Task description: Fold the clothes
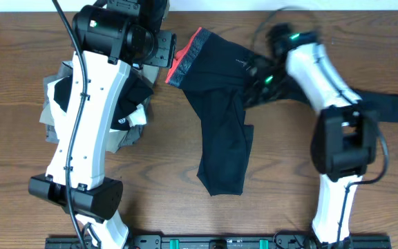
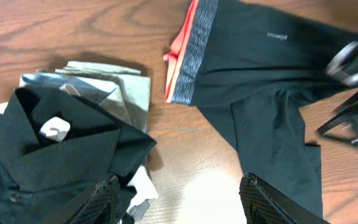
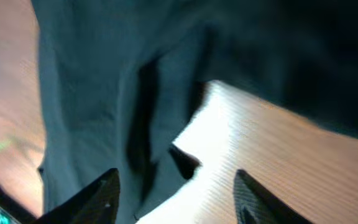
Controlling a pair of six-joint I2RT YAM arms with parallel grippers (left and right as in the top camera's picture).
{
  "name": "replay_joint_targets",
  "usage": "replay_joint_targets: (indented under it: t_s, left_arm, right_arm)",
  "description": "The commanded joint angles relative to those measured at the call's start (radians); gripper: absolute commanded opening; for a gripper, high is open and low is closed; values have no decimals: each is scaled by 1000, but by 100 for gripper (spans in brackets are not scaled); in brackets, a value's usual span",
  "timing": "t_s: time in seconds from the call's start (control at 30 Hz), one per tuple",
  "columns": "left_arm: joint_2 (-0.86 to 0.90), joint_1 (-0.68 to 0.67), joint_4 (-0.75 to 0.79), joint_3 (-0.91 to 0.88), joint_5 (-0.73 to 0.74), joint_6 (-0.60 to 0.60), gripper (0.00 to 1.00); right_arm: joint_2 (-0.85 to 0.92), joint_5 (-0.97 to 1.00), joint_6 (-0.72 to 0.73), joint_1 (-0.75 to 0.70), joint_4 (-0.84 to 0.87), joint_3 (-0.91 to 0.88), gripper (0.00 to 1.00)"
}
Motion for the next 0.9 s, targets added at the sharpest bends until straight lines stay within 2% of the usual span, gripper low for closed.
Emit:
replay_joint_targets:
  t_s: [0.0, 0.23, 0.37, 0.47, 0.57, 0.63, 0.73, 0.8, 0.87]
  left_arm:
    - [2, 1, -10, 7, -20, 26, 65]
    - [2, 1, -17, 7, -20, 32, 64]
    - [2, 1, -13, 6, -19, 31, 64]
    - [4, 1, 2, -13, -8, 31, 64]
    - [19, 1, 9, -37, -4, 31, 64]
    - [34, 0, 13, -51, 47, 32, 64]
    - [70, -1, 35, -82, 160, 39, 65]
    - [95, -7, 47, -103, 177, 47, 64]
    - [122, -16, 62, -117, 177, 47, 64]
  right_arm:
    - [9, 52, 86, 50, 38, -96, 52]
    - [9, 204, 208, 98, 58, -184, 48]
    - [9, 254, 242, 86, 42, -201, 29]
    - [9, 253, 231, 74, 42, -205, 21]
    - [8, 253, 185, 71, 42, -205, 7]
    - [7, 253, 170, 67, 38, -205, 1]
    - [0, 261, 169, 51, 26, -205, 1]
    - [-8, 247, 163, 38, 27, -205, 2]
    - [-14, 179, 94, 27, 26, -205, 2]
